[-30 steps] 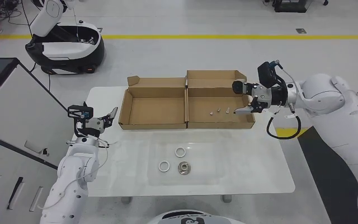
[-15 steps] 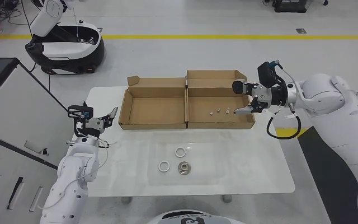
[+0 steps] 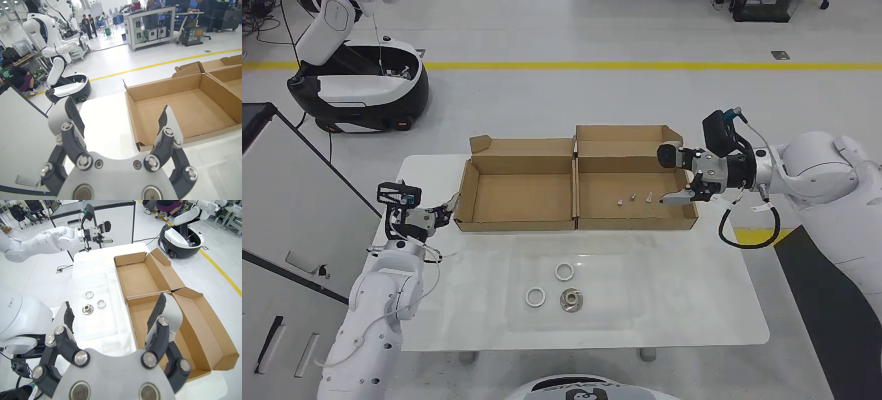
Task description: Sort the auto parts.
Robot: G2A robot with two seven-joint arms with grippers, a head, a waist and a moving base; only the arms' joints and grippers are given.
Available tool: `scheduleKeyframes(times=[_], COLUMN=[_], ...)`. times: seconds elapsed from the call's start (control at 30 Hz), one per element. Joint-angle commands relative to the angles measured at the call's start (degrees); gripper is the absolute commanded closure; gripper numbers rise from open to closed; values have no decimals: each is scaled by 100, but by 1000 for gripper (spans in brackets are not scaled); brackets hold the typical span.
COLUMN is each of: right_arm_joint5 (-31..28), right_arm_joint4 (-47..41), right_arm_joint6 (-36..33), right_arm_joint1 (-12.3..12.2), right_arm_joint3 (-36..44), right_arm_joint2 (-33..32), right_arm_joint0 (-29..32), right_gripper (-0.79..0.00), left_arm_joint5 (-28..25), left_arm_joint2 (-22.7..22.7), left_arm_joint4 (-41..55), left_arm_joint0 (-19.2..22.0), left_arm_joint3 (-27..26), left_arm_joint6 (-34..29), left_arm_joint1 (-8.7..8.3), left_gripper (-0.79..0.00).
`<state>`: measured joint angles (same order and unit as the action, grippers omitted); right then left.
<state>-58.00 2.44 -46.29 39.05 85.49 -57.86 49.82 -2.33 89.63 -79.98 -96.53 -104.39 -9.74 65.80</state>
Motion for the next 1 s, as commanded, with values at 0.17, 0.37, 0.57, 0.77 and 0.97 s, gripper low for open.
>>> scheduleKeyframes(times=[0.17, 0.37, 0.57, 0.77, 0.97], right_arm_joint5=[0, 0, 0, 0, 0], right_arm_joint4=[0, 0, 0, 0, 0], right_arm_joint6=[0, 0, 0, 0, 0], right_arm_joint1=[0, 0, 0, 0, 0], right_arm_joint3=[0, 0, 0, 0, 0], right_arm_joint2=[0, 0, 0, 0, 0], right_arm_joint0=[0, 0, 0, 0, 0], right_gripper=[-785, -785, -785, -785, -785], left_arm_joint5=[428, 1938, 2715, 2579, 2579], left_arm_joint2=[-470, -914, -1019, -996, -996], left_arm_joint4=[-811, -2436, -2290, -2187, -2187], left_arm_joint0=[241, 441, 606, 518, 518], left_arm_joint3=[-773, -504, -380, -457, -457], left_arm_joint6=[-2459, -2867, -3000, -2724, -2724], left_arm_joint1=[39, 130, 254, 257, 257], left_gripper=[-785, -785, -785, -785, -785])
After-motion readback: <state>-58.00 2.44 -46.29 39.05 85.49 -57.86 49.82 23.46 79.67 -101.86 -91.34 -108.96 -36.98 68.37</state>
